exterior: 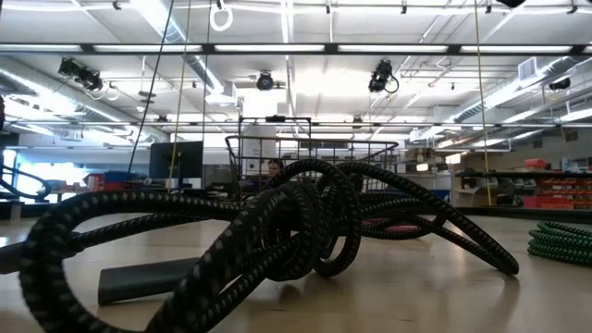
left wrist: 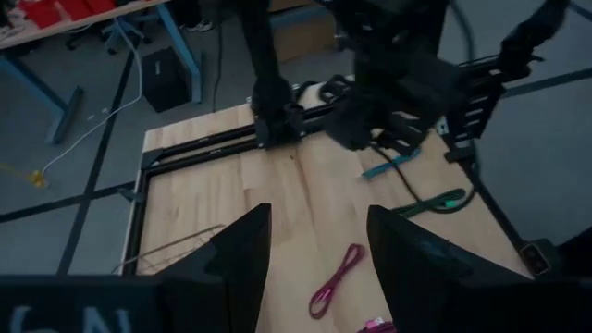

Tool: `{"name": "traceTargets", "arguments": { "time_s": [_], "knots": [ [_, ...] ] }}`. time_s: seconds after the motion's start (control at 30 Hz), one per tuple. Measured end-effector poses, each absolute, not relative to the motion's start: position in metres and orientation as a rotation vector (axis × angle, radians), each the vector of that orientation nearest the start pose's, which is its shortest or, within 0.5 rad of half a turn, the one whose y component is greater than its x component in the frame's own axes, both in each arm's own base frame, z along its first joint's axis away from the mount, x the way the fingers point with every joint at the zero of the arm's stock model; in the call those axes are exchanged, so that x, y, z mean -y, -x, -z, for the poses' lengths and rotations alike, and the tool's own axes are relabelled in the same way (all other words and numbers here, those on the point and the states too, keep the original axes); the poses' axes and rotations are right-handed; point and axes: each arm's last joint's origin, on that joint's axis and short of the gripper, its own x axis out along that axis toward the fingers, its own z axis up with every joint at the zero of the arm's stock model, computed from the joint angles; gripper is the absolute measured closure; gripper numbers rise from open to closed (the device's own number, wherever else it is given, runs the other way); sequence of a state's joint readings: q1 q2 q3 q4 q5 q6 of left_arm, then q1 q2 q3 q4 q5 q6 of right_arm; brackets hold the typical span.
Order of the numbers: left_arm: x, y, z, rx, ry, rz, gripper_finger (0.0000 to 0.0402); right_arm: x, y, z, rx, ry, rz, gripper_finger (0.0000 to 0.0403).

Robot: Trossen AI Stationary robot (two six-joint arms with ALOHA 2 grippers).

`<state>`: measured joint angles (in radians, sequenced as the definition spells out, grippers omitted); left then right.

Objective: Pick and place USB-C Cables
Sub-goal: Put the light blue charger cable into the wire basket

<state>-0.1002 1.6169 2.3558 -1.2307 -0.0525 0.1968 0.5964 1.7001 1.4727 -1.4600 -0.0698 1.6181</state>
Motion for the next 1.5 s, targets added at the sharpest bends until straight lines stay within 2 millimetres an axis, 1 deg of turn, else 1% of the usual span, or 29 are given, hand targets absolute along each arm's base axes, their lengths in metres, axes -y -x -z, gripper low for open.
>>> {"name": "traceTargets", "arguments": {
  "time_s": [0.17, 0.3, 0.47, 0.6, 0.67, 0.77, 0.87, 1.0, 1.1, 1.27, 1.37, 1.5],
  "knots": [
    [0.013, -0.257, -0.53, -0.497, -0.22, 0.054, 0.0214, -0.183, -0.247, -0.254, -1.568, -0.768, 0.941, 0.0133],
    [0.005, -0.257, -0.529, -0.519, -0.212, 0.025, 0.0214, -0.195, -0.253, -0.235, -1.623, -0.761, 0.965, 0.0114],
    [-0.002, -0.256, -0.528, -0.531, -0.203, -0.002, 0.0214, -0.207, -0.264, -0.212, -1.679, -0.774, 0.918, 0.0095],
    [-0.005, -0.256, -0.528, -0.537, -0.2, -0.013, 0.0214, -0.216, -0.275, -0.194, -1.677, -0.785, 0.863, 0.0089],
    [-0.006, -0.256, -0.527, -0.538, -0.2, -0.015, 0.0214, -0.219, -0.276, -0.186, -1.699, -0.772, 0.86, 0.0089],
    [-0.006, -0.256, -0.527, -0.544, -0.199, -0.015, 0.0214, -0.223, -0.27, -0.177, -1.769, -0.736, 0.885, 0.0088],
    [-0.006, -0.256, -0.527, -0.544, -0.199, -0.014, 0.0214, -0.225, -0.255, -0.17, -1.849, -0.724, 0.918, 0.0088],
    [-0.006, -0.255, -0.526, -0.555, -0.199, -0.013, 0.0214, -0.225, -0.236, -0.164, -1.888, -0.754, 0.94, 0.0088],
    [-0.006, -0.255, -0.525, -0.562, -0.199, -0.012, 0.0214, -0.226, -0.227, -0.155, -1.844, -0.849, 0.91, 0.0088],
    [-0.006, -0.255, -0.525, -0.563, -0.195, -0.013, 0.0214, -0.224, -0.221, -0.139, -1.698, -1.016, 0.866, 0.0088],
    [-0.006, -0.255, -0.525, -0.562, -0.175, -0.018, 0.0214, -0.222, -0.216, -0.13, -1.673, -1.04, 0.862, 0.0088],
    [-0.006, -0.255, -0.525, -0.562, -0.173, -0.019, 0.0214, -0.219, -0.212, -0.123, -1.673, -1.04, 0.824, 0.0088]
  ]
}}
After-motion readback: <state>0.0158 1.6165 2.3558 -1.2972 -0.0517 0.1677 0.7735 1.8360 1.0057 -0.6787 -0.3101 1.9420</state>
